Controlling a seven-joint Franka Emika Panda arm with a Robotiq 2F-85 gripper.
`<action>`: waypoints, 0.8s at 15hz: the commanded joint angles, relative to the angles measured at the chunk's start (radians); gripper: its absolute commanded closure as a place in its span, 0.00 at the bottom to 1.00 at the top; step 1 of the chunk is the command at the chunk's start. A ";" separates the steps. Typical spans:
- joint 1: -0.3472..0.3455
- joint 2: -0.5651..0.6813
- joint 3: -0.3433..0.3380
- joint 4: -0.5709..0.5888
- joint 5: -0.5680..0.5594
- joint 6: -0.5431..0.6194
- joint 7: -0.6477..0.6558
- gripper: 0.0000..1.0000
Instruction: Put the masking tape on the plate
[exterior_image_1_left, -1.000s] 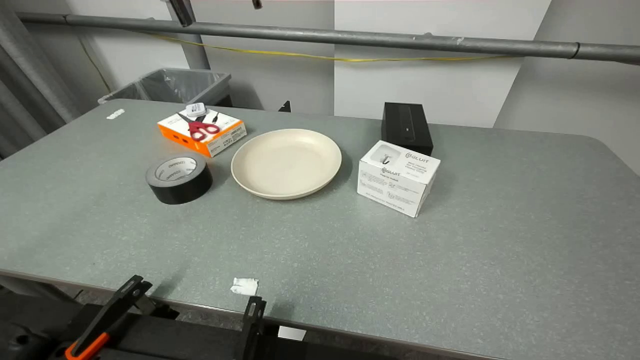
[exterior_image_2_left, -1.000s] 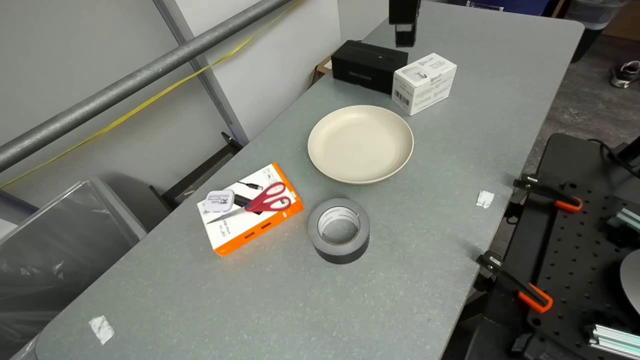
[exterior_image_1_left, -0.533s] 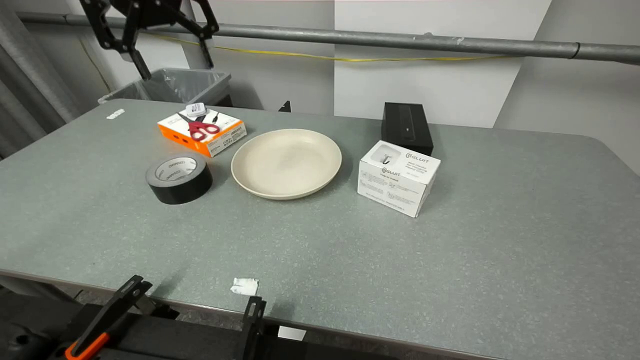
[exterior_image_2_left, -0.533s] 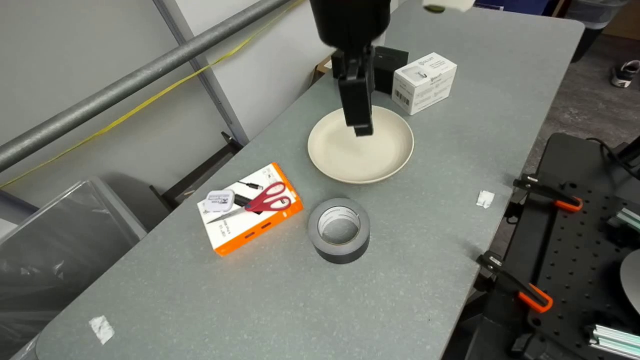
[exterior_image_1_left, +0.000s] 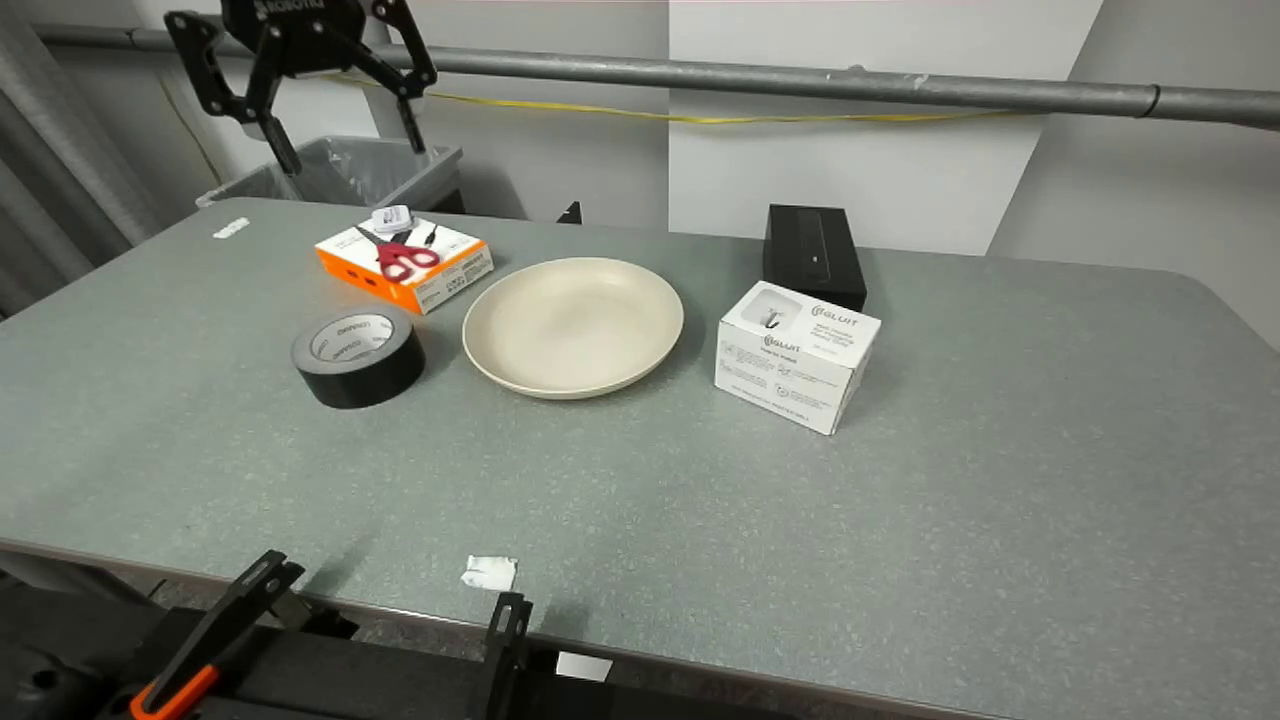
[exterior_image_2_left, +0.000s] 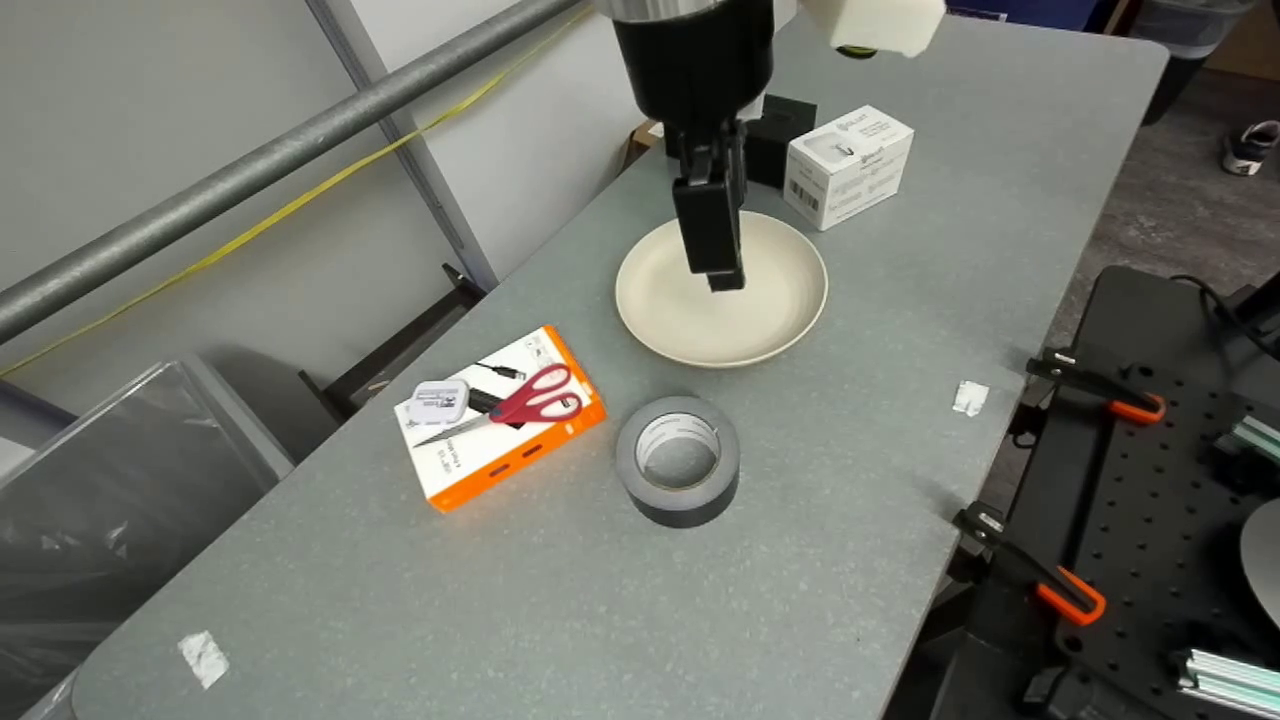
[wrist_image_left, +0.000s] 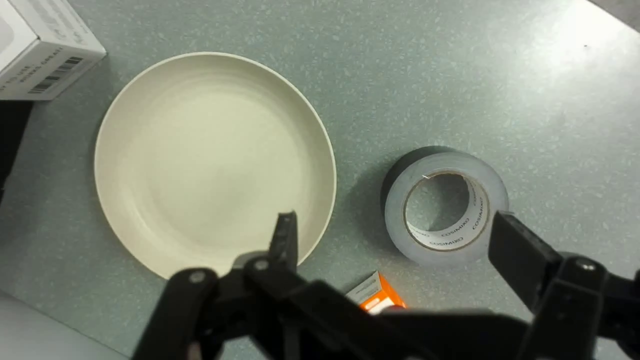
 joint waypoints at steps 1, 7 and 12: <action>-0.003 0.138 0.002 0.060 0.104 0.069 0.035 0.00; 0.005 0.370 0.019 0.138 0.107 0.192 0.166 0.00; 0.022 0.503 0.024 0.209 0.089 0.184 0.227 0.00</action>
